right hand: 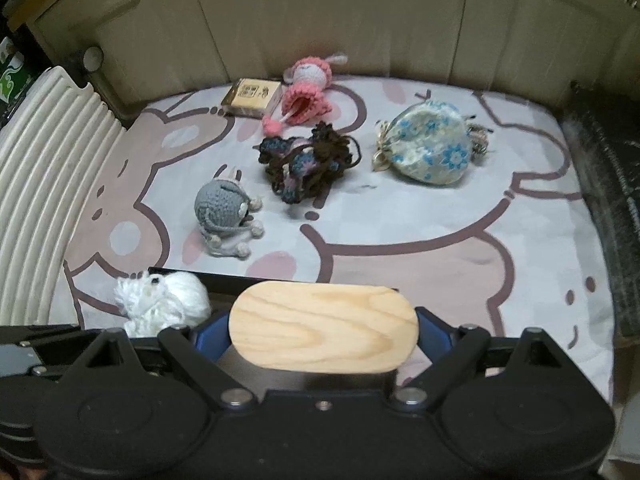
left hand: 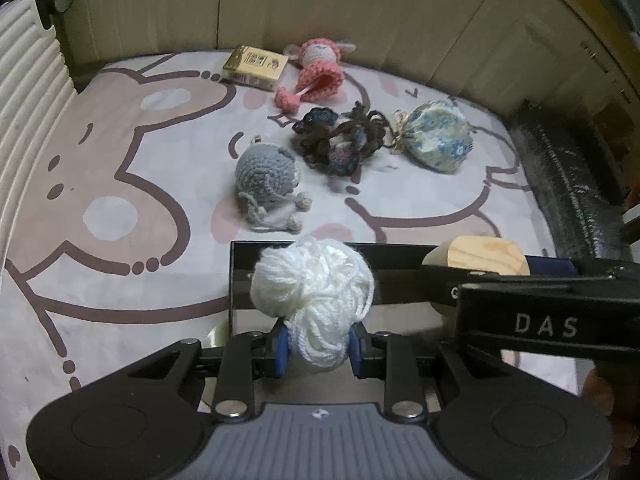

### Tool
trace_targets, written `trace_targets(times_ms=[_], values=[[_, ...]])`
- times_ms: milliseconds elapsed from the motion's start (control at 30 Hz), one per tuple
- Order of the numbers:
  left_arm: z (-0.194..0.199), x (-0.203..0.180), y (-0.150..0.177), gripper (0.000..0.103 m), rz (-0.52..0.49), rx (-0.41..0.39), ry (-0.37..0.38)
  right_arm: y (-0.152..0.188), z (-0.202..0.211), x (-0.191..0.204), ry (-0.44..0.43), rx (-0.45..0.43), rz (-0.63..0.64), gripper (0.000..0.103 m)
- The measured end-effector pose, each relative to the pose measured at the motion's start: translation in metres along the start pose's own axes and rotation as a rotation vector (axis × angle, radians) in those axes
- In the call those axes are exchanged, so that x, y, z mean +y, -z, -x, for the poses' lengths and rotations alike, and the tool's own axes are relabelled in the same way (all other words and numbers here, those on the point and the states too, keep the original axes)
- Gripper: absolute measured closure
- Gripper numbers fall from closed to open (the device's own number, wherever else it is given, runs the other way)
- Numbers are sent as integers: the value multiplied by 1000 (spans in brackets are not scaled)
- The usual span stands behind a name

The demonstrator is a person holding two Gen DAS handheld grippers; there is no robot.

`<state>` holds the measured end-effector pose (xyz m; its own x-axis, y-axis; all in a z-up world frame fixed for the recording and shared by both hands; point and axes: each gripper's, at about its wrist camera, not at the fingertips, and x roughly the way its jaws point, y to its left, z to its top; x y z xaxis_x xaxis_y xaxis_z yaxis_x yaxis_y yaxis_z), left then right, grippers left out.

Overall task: Organize objects
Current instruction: 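Carry the yarn ball with the left tool while the right tool carries the block toward the black box, then release the yarn ball into the black box with the left tool while the right tool releases the block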

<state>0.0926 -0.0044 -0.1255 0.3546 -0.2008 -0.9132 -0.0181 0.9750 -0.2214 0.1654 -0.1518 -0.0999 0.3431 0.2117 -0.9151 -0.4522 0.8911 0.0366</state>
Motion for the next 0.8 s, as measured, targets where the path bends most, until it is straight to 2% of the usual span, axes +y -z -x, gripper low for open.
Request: trace_targets(times_ms=[500,600,733,800], values=[[-17,8,-7,71,8,27,-30,-6,-24,6,42,19,46,9],[-18,7,-6,65,3,29,-40,-7,-24,4,46,30,30,9],[-17,4,-7,49,-3,32,-42,-8,-19,1,31,36,4,6],[-15,3,-6,46,-10,28,-46,-8,-17,0,33,38,6,5]])
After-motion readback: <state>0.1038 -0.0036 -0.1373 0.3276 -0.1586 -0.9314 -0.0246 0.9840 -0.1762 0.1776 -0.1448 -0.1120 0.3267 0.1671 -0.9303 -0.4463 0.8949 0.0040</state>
